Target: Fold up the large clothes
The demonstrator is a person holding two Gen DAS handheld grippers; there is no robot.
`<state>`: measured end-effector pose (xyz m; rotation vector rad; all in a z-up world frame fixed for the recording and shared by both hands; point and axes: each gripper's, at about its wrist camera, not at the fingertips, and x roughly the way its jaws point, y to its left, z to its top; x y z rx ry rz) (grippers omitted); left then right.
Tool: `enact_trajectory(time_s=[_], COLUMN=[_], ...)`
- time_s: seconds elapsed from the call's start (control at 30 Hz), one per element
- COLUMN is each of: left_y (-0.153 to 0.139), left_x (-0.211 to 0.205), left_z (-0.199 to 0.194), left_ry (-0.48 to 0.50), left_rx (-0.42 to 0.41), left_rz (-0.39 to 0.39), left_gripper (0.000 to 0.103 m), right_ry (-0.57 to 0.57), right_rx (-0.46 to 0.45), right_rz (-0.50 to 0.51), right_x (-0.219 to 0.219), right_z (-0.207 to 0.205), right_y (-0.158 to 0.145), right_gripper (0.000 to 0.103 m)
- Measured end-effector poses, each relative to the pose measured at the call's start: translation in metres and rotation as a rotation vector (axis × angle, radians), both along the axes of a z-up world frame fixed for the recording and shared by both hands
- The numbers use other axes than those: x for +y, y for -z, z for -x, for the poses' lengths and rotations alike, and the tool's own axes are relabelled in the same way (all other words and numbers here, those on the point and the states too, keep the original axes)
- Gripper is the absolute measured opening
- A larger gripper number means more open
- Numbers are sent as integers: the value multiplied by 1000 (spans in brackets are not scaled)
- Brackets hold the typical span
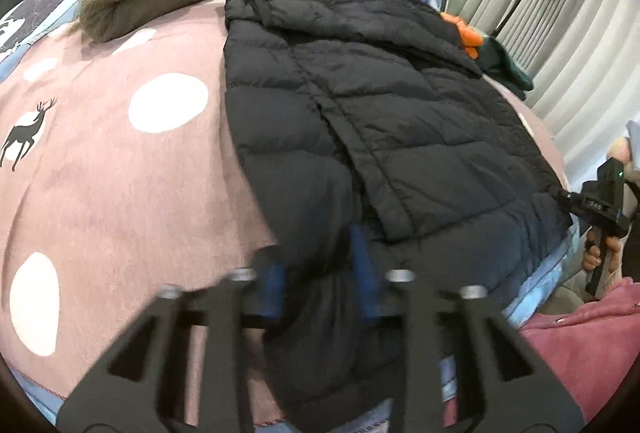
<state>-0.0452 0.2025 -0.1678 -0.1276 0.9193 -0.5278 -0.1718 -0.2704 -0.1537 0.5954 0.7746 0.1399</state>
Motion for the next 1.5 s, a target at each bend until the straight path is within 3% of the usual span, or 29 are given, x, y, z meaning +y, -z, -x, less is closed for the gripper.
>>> enact_trajectory(time_s=[0.1,0.27,0.43,0.53,0.6,0.63,0.7,0.73,0.77,0.83,0.87,0.9,0.93,0.97,1.0,1.07,1.17,1.27,1.3,1.33,1.37,1.4,1.43,1.5], left_y=[-25,-92,-154,-171,-164,-158,-130,-119,-100,-71,-56,-41,-26,-18,-8,6,11,10,12,13,11,8,1,-21], left_x=[4,16,40,47,45,45,40,39,37,30,25,22,18,16,14,11,8,4,-1,-3,-6,-7,-4,-1], left_z=[1,25,70,88,85,78,58,50,43,33,28,25,22,21,19,20,29,38,41,44,45,45,45,48], left_ry=[-19,-22,-59,-63,-92,-96,-114,-115,-117,-101,-90,-75,-57,-52,-40,-5,35,84,98,103,98,87,70,55], left_rx=[-60,-268,-501,-581,-548,-510,-374,-332,-280,-189,-137,-92,-46,-22,17,85,90,112,121,125,125,127,118,55], left_rz=[51,121,191,194,145,130,89,77,55,16,-8,-28,-47,-58,-61,-28,-13,26,37,39,35,45,78,115], left_gripper=[7,6,0,0,1,7,30,50,59,65,73,77,80,80,81,83,84,80,74,54,42,15,8,5], right_ry=[17,23,59,76,103,110,131,158,173,197,198,194,201,208,212,196,126,0,-38,-62,-72,-54,-36,-19], right_rx=[-95,-276,-438,-501,-470,-444,-368,-306,-273,-190,-163,-136,-110,-93,-72,-31,32,65,51,35,17,-10,-38,-125], right_rz=[-87,-87,-47,38,73,66,54,80,102,140,140,124,116,113,106,71,-14,-59,-46,-45,-48,-61,-87,-146], right_x=[-5,-6,-12,-10,-11,-12,-15,-17,-17,-21,-24,-29,-32,-35,-38,-43,-42,-27,-19,-13,-9,-9,-12,-17], right_z=[4,27,67,81,75,71,59,50,50,41,40,38,34,33,32,33,38,46,50,54,56,59,61,65], right_y=[-22,-78,-133,-150,-146,-140,-122,-109,-104,-87,-79,-70,-62,-55,-48,-31,-5,10,9,5,1,-6,-13,-35], right_gripper=[3,2,2,0,0,0,0,0,0,4,5,15,34,42,47,47,56,57,56,41,25,7,5,3])
